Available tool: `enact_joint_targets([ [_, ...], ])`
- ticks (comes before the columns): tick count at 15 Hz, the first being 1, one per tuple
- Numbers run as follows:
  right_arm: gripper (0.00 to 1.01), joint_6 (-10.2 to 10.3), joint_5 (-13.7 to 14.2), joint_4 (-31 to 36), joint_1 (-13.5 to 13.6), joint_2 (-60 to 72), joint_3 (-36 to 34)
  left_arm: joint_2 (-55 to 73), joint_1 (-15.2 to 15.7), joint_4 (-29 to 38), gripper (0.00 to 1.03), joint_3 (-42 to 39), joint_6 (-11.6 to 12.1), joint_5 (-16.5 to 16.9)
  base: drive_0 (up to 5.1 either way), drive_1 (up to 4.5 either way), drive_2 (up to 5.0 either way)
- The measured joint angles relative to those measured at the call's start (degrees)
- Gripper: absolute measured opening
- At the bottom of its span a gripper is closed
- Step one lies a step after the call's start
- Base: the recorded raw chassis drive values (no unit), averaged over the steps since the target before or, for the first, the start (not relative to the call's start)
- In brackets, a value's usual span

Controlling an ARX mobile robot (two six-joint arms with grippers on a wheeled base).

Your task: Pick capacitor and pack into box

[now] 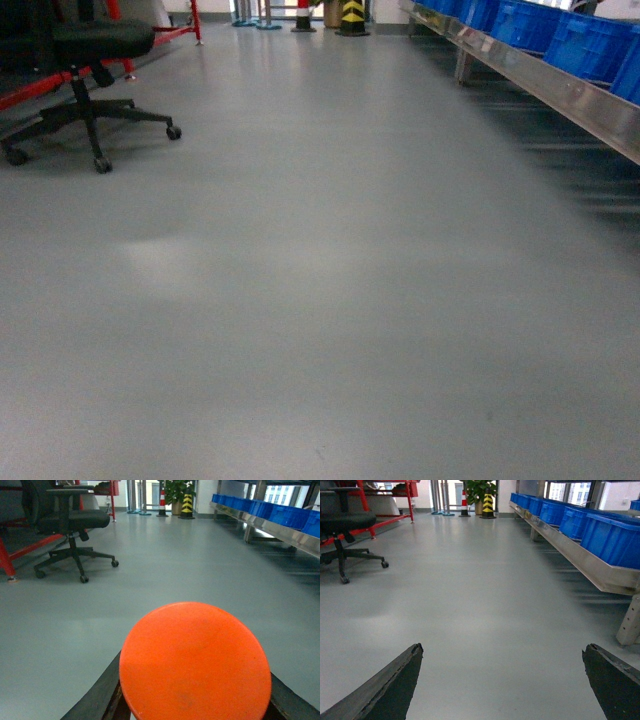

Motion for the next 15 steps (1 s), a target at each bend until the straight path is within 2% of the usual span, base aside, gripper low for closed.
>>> enact_joint_targets([
  [15,0.98,0.0,0.0,-0.1,0.0,0.0,0.0,0.0,0.0,0.0,0.44,0.0,0.0,0.0,-5.0,2.39,2.4],
])
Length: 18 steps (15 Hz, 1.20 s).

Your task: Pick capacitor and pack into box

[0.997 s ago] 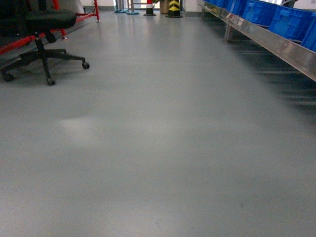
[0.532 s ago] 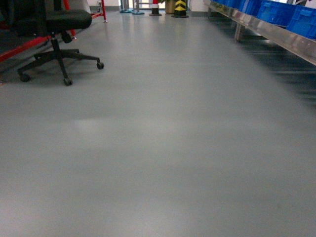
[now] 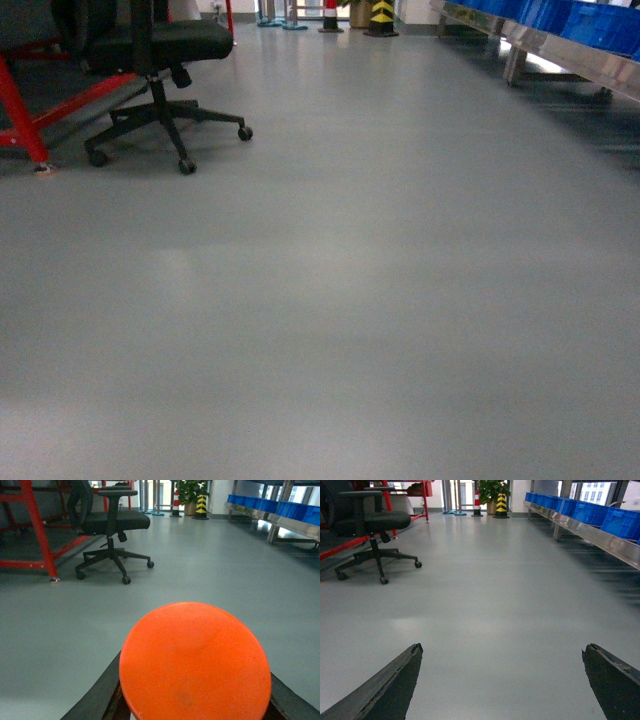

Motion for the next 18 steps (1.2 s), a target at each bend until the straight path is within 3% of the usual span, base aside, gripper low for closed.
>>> enact_joint_targets([
  [18,0.98,0.0,0.0,0.0,0.0,0.0,0.0,0.0,0.0,0.1,0.44,0.0,0.0,0.0,-4.9,2.46,2.5],
])
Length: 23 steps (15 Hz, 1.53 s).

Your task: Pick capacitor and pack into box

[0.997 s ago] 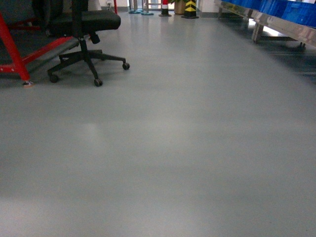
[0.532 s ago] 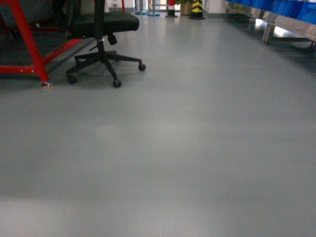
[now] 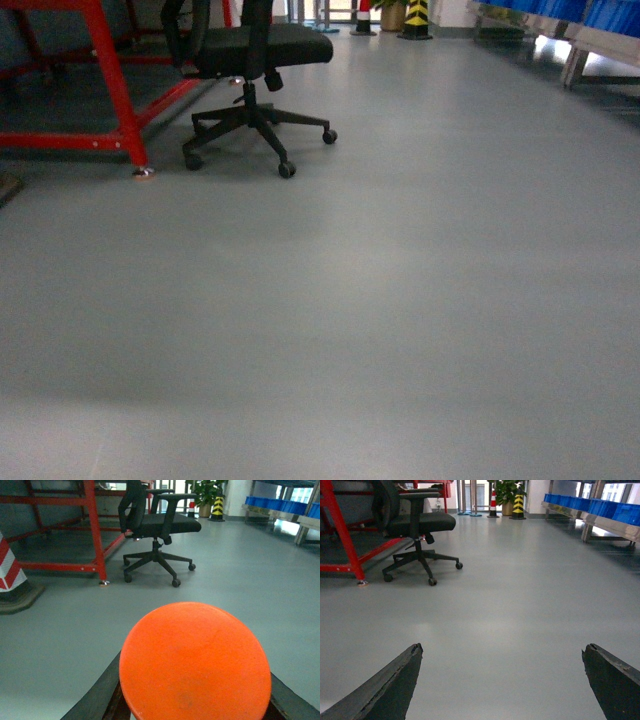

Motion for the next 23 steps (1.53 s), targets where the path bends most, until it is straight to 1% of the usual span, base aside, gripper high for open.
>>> enact_joint_targets([
  [23,0.98,0.0,0.0,-0.1,0.0,0.0,0.0,0.0,0.0,0.1,0.44,0.0,0.0,0.0,-5.0,2.38,2.4],
])
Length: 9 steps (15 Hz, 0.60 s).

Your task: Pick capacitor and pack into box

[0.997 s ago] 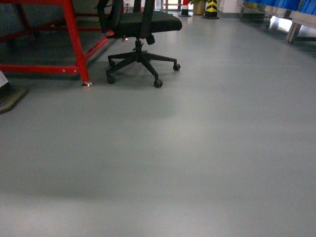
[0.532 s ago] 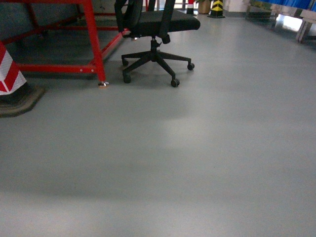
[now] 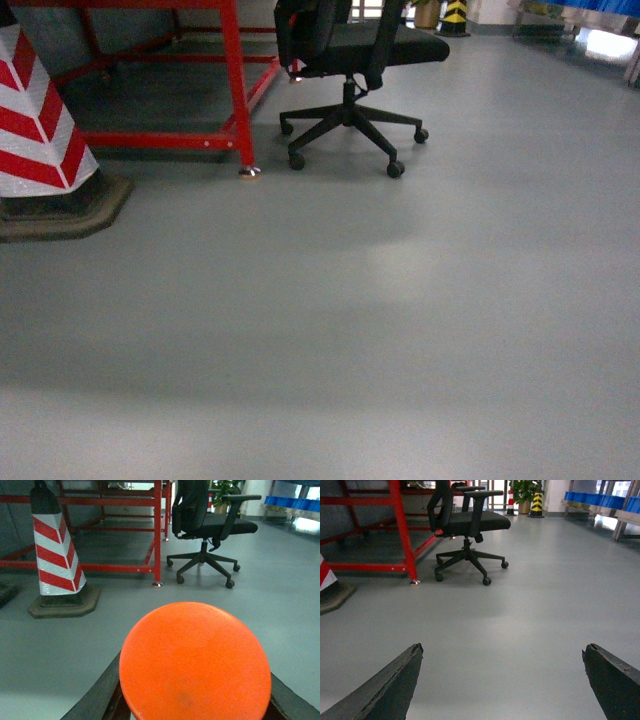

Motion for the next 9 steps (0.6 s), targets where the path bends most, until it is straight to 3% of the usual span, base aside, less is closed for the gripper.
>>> enact_joint_targets([
  [9,0.98,0.0,0.0,0.1,0.0,0.0,0.0,0.0,0.0,-0.1,0.44,0.0,0.0,0.0,-5.0,2.34,2.3],
])
